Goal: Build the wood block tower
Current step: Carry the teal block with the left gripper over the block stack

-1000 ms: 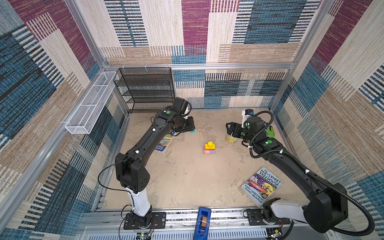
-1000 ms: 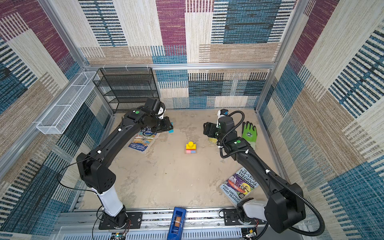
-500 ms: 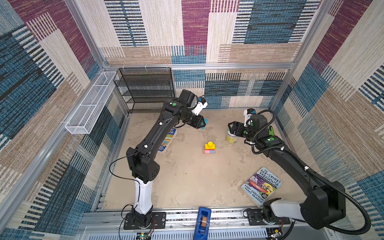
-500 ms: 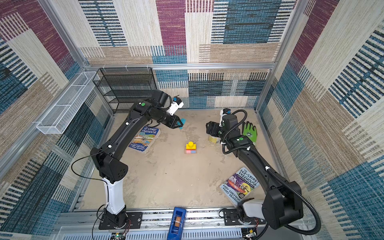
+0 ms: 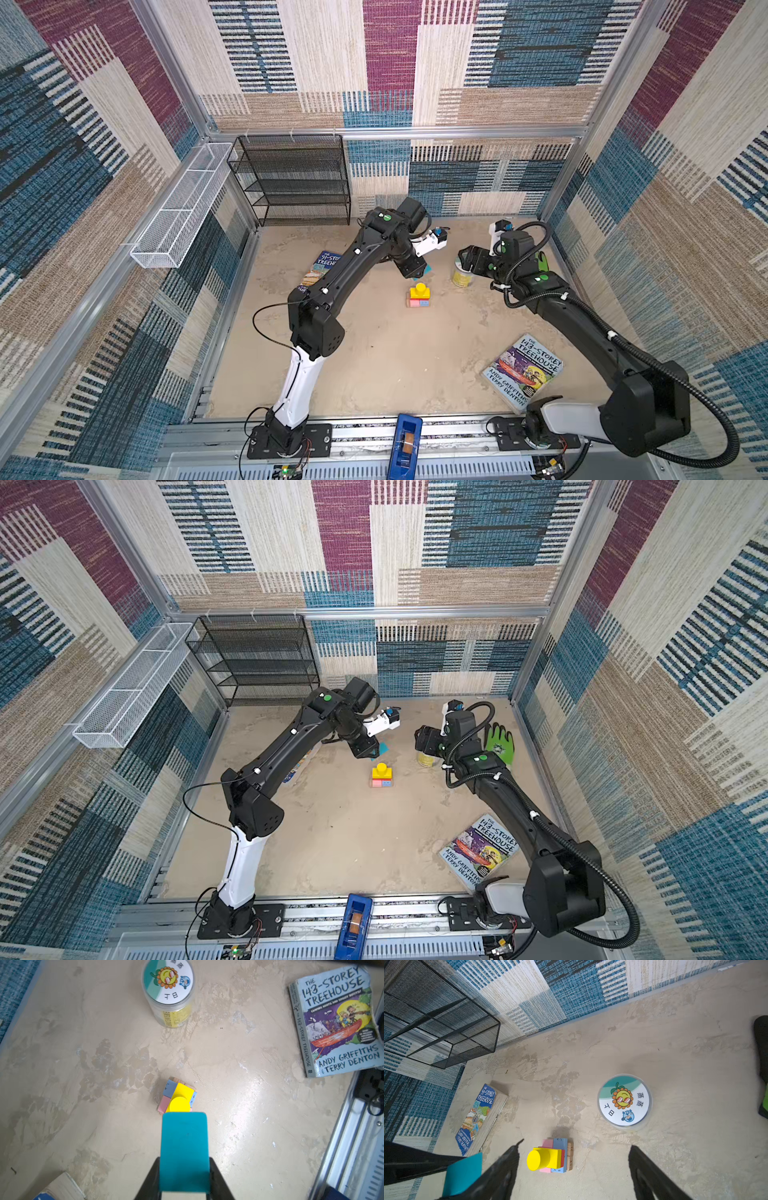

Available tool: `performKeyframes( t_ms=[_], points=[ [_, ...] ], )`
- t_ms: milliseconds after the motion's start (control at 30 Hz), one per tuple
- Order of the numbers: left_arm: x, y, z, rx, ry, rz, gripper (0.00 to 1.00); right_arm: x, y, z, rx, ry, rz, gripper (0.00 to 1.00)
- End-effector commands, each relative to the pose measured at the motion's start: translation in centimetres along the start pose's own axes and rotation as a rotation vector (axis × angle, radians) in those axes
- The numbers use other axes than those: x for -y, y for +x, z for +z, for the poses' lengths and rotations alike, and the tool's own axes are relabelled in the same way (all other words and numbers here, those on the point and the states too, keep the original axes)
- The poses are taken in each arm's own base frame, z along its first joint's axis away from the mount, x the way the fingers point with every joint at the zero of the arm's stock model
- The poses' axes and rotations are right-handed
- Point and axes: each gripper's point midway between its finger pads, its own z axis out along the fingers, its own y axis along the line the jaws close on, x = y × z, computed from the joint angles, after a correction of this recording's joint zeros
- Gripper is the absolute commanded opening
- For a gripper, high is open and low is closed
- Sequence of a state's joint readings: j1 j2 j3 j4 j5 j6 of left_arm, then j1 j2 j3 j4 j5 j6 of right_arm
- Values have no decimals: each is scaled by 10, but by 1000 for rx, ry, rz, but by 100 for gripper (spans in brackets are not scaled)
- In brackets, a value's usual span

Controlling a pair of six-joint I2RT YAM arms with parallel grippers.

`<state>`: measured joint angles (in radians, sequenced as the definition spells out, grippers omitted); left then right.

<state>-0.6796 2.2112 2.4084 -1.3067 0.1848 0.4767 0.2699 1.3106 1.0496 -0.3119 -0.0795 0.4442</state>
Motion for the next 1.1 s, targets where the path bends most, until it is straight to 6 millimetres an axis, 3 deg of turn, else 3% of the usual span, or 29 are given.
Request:
performKeyframes(
  t_ms=[0, 500, 1067],
  points=[
    [2, 3, 6, -45, -8, 107, 0, 1, 0, -2, 2, -3, -5, 84],
    [2, 0, 38, -107, -28, 235, 0, 13, 0, -18, 38, 25, 25, 84],
    [-1, 15, 58, -197, -45, 285, 0, 18, 10, -10, 8, 17, 41, 84]
  ],
)
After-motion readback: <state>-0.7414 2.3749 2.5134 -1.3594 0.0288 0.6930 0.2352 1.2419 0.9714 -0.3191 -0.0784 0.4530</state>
